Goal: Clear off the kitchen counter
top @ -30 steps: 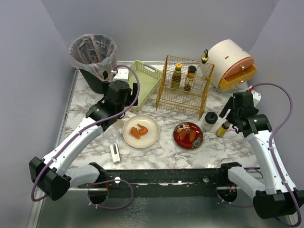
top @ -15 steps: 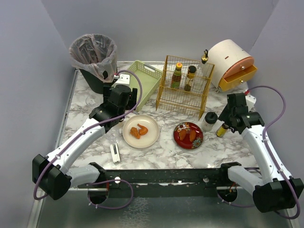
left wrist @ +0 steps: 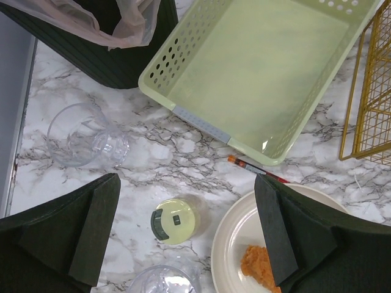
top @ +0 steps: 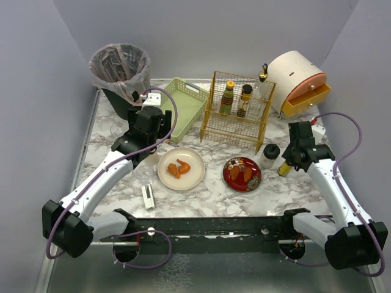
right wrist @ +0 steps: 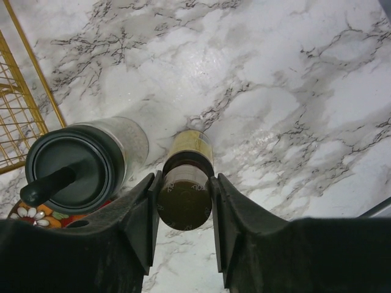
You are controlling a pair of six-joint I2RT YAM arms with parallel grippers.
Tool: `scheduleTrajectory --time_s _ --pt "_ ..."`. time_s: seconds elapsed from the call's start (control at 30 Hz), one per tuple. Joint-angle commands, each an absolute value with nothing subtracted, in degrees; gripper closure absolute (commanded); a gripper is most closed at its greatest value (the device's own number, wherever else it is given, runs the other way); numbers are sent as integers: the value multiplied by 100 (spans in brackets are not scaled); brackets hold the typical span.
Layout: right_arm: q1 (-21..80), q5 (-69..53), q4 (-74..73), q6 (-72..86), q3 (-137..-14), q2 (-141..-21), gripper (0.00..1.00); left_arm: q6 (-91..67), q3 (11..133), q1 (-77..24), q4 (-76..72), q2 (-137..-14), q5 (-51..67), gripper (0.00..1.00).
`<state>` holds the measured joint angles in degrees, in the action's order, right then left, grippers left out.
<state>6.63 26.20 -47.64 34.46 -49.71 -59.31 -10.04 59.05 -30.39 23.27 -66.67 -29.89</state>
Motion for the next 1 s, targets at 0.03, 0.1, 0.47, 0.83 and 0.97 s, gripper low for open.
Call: scheduleTrajectory --time_s 0.03,0.1,0.47,0.83,0.97 --pt "627 2727 -4582 3405 -4930 -5803 62 -1046 5772 -2946 2231 -6625 -2799 1" --pt "636 2801 -4538 3256 -4922 -5726 67 -1041 5750 -2931 2231 -6618 -2795 1" --pt "630 3046 -4716 2630 -5696 -5376 92 -1057 5769 -2826 2226 -6654 -2664 1" --pt "632 1488 -4815 1128 -7528 -5613 100 -1106 5767 -2683 2268 -6643 -2633 1" --pt "640 586 -5018 984 -8200 -6158 100 -1150 5751 -2638 2266 -6632 -2507 1"
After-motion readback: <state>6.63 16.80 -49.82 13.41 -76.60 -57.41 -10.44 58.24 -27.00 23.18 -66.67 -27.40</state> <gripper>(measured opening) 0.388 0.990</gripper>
